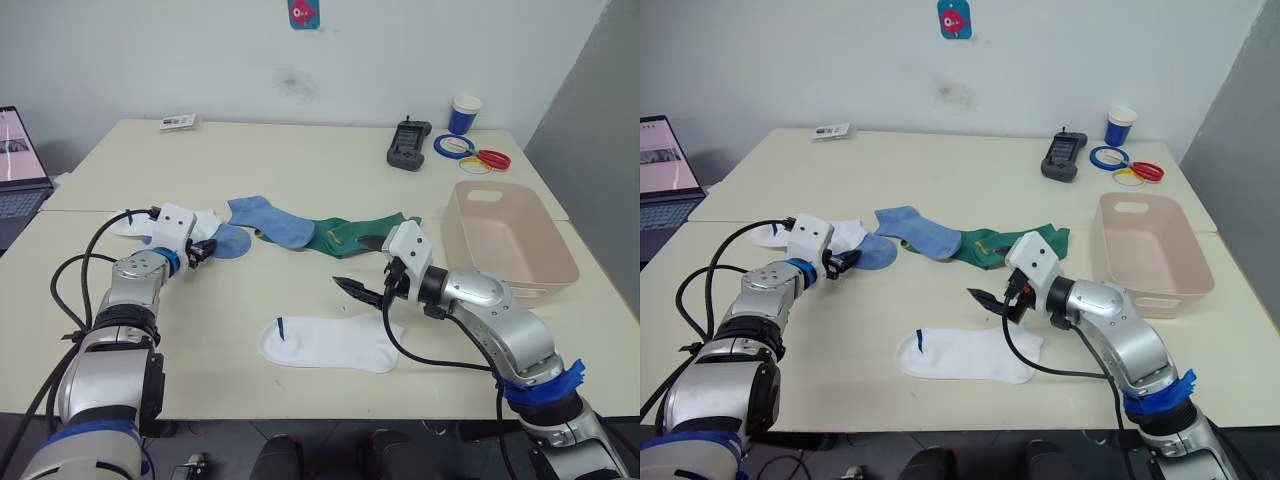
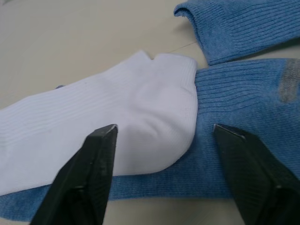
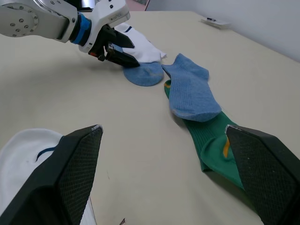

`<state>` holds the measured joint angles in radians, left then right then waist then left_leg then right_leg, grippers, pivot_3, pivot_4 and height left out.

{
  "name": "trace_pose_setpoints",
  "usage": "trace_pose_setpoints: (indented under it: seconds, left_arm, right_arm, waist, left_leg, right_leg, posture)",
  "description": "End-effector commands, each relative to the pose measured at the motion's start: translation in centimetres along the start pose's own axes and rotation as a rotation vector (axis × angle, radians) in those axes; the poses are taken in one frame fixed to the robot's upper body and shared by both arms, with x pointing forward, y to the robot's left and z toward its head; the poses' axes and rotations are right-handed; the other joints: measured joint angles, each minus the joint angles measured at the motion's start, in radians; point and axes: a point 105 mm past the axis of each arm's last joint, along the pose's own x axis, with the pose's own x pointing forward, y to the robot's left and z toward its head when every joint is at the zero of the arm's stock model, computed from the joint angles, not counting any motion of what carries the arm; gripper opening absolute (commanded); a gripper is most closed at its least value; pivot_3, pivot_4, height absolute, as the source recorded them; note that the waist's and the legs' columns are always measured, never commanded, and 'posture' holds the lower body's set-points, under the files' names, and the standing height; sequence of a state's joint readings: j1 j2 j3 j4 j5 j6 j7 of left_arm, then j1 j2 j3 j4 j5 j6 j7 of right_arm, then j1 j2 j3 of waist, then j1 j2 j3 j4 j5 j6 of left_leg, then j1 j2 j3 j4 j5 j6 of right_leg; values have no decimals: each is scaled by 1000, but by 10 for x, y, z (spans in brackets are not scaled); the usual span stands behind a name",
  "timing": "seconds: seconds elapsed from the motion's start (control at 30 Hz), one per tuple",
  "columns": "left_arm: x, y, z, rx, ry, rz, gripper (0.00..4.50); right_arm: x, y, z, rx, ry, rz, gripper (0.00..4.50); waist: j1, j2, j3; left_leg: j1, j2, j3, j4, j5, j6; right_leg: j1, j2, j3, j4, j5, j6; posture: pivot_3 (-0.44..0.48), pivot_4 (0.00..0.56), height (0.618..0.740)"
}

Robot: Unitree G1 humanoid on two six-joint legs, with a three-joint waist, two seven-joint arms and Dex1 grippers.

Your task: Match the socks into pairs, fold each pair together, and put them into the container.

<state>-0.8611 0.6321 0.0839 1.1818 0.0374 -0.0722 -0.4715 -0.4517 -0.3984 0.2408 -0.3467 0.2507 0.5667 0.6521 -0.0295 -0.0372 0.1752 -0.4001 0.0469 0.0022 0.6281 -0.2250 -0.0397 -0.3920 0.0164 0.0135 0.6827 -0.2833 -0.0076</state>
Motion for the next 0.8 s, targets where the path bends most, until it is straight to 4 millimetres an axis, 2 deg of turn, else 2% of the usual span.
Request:
trace_pose_setpoints:
  seconds: [0.03,0.23,0.47,0.63,0.8]
  left_arm:
    - [-2,6,0,-21,3,18,1975]
    - [-4,10,1,-37,-20,22,90]
    - [-13,25,17,-88,-133,56,36]
    - [-19,23,31,-117,-244,1,36]
    - [-30,33,29,-112,-265,20,36]
  right_arm:
    - [-5,-6,14,-34,-40,-23,4500]
    - [-5,-3,14,-28,-42,-12,4500]
    - [-2,2,14,-28,-41,16,4500]
    - [-2,2,12,-27,-38,22,4500]
    - [-2,1,11,-25,-36,19,4500]
  waist:
    - [0,0,0]
    - [0,0,0]
    - [0,0,0]
    - [1,0,0]
    - [0,0,0]
  left_leg:
    - [0,0,0,0,0,0]
    - [0,0,0,0,0,0]
    - [0,0,0,0,0,0]
    - [0,0,0,0,0,0]
    - [0,1,0,0,0,0]
  right_leg:
    - [0,0,0,0,0,0]
    - [0,0,0,0,0,0]
    - [0,0,0,0,0,0]
    - [0,0,0,0,0,0]
    - [0,-1,0,0,0,0]
  posture:
    - [0,150,740]
    - [0,150,740]
    - [0,150,740]
    - [0,150,740]
    - [0,150,740]
